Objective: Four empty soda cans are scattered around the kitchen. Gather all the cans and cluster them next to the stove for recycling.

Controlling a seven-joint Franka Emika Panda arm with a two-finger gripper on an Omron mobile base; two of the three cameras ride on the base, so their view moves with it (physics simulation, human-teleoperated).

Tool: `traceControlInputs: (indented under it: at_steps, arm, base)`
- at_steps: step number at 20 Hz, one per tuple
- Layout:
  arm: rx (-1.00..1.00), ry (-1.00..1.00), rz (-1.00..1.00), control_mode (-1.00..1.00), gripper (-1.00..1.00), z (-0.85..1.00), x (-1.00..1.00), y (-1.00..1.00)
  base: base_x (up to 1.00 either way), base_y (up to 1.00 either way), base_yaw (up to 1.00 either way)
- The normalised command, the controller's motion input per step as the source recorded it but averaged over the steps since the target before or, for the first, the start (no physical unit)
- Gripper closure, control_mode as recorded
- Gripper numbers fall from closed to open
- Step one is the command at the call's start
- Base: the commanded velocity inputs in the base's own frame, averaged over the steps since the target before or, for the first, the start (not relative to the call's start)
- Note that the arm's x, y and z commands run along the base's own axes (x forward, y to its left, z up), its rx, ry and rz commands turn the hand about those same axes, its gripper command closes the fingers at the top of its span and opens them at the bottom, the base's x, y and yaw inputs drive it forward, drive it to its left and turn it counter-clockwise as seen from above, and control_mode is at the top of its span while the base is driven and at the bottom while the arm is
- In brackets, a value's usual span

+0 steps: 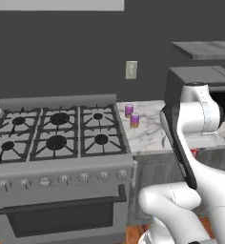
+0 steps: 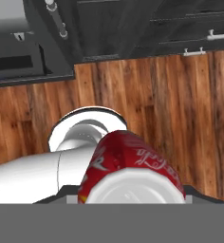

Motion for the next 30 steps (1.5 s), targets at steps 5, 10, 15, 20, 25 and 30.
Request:
traceControlInputs:
  at_steps: [5,10,15,20,25,30]
  arm:
    - [0.0,0.0,0.0,1.0,1.0,0.0,0.0,0.0]
    - [0.0,0.0,0.0,1.0,1.0,0.0,0.0,0.0]
    - [0.0,0.0,0.0,1.0,1.0,0.0,0.0,0.0]
    - [0.0,0.0,0.0,1.0,1.0,0.0,0.0,0.0]
    - [0.0,0.0,0.0,1.0,1.0,0.0,0.0,0.0]
    - [0.0,0.0,0.0,1.0,1.0,0.0,0.0,0.0]
  base:
    - [0.39,0.26,0.0]
    - [0.45,-0.05,0.0]
    - [0.46,0.0,0.0]
    - [0.19,0.06,0.0]
    - [0.14,0.1,-0.04]
    - [0.37,0.06,-0.02]
